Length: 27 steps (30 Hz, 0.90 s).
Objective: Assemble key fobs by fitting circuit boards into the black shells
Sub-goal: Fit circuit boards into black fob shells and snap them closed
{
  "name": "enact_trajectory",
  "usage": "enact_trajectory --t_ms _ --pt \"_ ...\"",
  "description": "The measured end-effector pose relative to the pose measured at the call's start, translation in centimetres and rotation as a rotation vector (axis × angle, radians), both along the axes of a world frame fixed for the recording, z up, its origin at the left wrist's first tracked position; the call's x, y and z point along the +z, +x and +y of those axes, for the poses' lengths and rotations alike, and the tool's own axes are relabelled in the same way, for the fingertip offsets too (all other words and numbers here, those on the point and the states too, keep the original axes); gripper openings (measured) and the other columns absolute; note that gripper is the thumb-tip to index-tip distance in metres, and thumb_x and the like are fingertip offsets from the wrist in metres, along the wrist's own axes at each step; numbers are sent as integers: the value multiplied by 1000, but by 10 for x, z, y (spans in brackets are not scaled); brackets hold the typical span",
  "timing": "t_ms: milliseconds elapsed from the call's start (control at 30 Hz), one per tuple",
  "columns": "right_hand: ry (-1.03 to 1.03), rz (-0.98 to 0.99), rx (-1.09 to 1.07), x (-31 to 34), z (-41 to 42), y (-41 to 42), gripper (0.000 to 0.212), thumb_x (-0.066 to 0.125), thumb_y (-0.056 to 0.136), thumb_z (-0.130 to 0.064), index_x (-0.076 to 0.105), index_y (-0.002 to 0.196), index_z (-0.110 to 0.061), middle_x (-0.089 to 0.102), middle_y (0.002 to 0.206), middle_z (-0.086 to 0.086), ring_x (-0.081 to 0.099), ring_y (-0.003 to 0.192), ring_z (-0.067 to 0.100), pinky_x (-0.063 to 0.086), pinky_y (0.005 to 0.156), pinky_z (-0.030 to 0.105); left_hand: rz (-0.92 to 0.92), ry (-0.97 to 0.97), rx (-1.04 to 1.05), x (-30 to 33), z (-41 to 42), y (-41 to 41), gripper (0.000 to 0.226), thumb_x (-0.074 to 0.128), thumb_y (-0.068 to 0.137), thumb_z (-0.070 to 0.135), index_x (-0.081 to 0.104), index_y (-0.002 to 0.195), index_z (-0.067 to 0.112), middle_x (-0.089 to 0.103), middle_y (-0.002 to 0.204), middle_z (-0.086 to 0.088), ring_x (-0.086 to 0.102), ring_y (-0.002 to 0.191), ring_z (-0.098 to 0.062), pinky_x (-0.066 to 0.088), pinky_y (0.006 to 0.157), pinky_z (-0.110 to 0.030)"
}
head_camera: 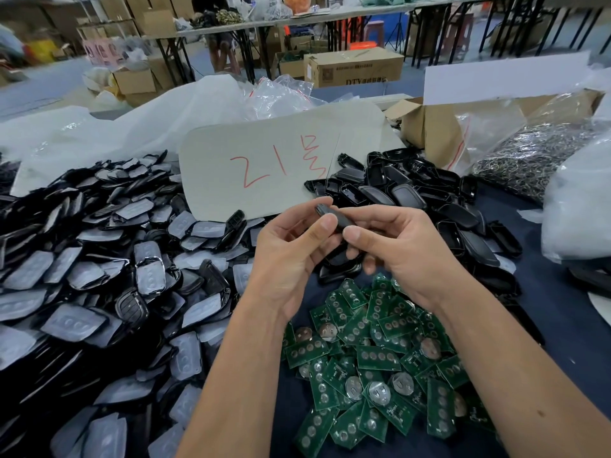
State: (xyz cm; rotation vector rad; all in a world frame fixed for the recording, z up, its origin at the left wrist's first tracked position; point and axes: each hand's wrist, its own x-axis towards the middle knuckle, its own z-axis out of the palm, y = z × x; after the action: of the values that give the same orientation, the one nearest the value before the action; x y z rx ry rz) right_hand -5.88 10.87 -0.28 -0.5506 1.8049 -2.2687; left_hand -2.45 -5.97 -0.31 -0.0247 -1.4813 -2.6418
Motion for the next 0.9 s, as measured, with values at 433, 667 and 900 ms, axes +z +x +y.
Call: enact_trajectory --t_ms 433,667,900 --pt "69 112 -191 -8 -1 -5 36 89 78 -4 79 108 -19 79 99 11 75 79 26 60 64 30 -67 -66 180 -4 11 -3 27 86 67 14 81 93 10 79 90 -13 76 81 -21 61 69 -24" --pt "-30 -78 -204 -4 0 -6 32 76 83 -41 80 87 -9 74 79 11 66 65 19 53 52 24 -9 -81 120 -3 9 -2 23 82 71 8 81 94 8 79 96 -17 77 83 -24 62 72 -25" --pt "25 -69 -168 -3 5 -9 35 75 85 -40 74 77 -5 60 66 10 50 54 14 40 45 21 -29 -78 99 -3 7 -1 29 80 72 7 76 100 1 79 95 -17 77 80 -22 61 69 -23"
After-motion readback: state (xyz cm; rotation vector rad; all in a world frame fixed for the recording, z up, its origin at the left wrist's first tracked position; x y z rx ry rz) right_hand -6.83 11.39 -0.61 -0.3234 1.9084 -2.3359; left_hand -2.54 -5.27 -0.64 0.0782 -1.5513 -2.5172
